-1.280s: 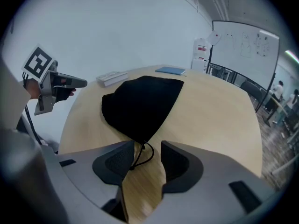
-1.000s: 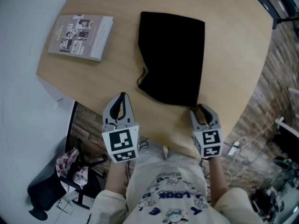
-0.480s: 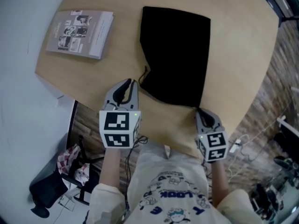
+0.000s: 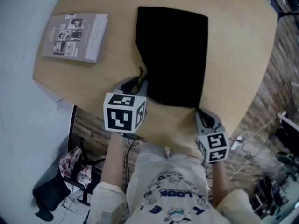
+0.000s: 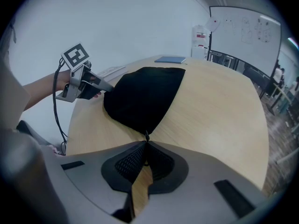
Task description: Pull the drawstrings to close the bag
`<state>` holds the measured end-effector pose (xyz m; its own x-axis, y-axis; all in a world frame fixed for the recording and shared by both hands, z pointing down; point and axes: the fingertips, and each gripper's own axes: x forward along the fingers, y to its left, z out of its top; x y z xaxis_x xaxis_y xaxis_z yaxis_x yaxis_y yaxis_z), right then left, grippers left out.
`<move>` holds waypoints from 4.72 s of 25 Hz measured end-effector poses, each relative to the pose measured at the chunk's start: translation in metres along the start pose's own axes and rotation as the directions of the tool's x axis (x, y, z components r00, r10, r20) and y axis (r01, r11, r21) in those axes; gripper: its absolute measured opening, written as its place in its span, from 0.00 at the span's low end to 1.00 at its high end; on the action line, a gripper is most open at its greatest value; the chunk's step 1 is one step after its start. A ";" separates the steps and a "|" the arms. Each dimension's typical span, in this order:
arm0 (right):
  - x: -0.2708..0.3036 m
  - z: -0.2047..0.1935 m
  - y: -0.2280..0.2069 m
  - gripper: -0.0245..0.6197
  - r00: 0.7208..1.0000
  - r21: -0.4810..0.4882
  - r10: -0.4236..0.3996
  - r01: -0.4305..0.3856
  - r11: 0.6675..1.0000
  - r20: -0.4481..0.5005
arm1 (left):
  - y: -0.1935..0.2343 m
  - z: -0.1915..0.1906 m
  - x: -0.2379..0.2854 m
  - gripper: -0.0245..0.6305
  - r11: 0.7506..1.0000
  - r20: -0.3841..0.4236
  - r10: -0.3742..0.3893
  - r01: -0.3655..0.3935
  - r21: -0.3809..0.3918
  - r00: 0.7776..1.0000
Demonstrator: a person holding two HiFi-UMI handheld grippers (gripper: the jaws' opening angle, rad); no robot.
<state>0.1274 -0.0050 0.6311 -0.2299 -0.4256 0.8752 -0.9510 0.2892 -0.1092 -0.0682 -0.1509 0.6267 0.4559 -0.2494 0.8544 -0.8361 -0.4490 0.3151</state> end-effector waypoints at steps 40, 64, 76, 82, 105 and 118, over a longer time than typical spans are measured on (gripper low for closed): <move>-0.019 0.010 -0.023 0.05 0.999 -0.043 -0.039 0.039 0.998 0.005 | 0.006 -0.008 -0.074 0.05 0.904 0.293 0.014 0.113 -0.411 0.956; -0.100 0.116 -0.098 0.05 0.885 0.047 -0.400 0.401 0.915 0.238 | 0.036 -0.003 -0.141 0.04 0.790 0.244 0.613 -0.593 -0.157 0.751; -0.144 0.162 -0.141 0.05 0.775 0.291 -0.547 0.470 0.834 0.315 | 0.054 0.019 -0.195 0.04 0.696 0.274 0.718 -0.640 -0.326 0.640; -0.161 0.168 -0.151 0.05 0.736 0.343 -0.584 0.481 0.807 0.341 | 0.065 0.018 -0.213 0.04 0.654 0.266 0.755 -0.660 -0.370 0.599; -0.200 0.174 -0.166 0.05 0.673 0.390 -0.623 0.490 0.779 0.399 | 0.063 0.024 -0.236 0.04 0.691 0.335 0.721 -0.601 -0.400 0.606; -0.144 0.154 -0.098 0.22 0.870 0.189 -0.391 0.347 0.919 0.301 | 0.013 0.031 -0.199 0.10 0.825 0.408 0.564 -0.511 -0.241 0.718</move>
<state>0.2214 -0.1041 0.4433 0.1093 -0.7412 0.6624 -0.9924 -0.0438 0.1147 -0.1597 -0.1341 0.4479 -0.0199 -0.7824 0.6225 -0.9963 -0.0362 -0.0774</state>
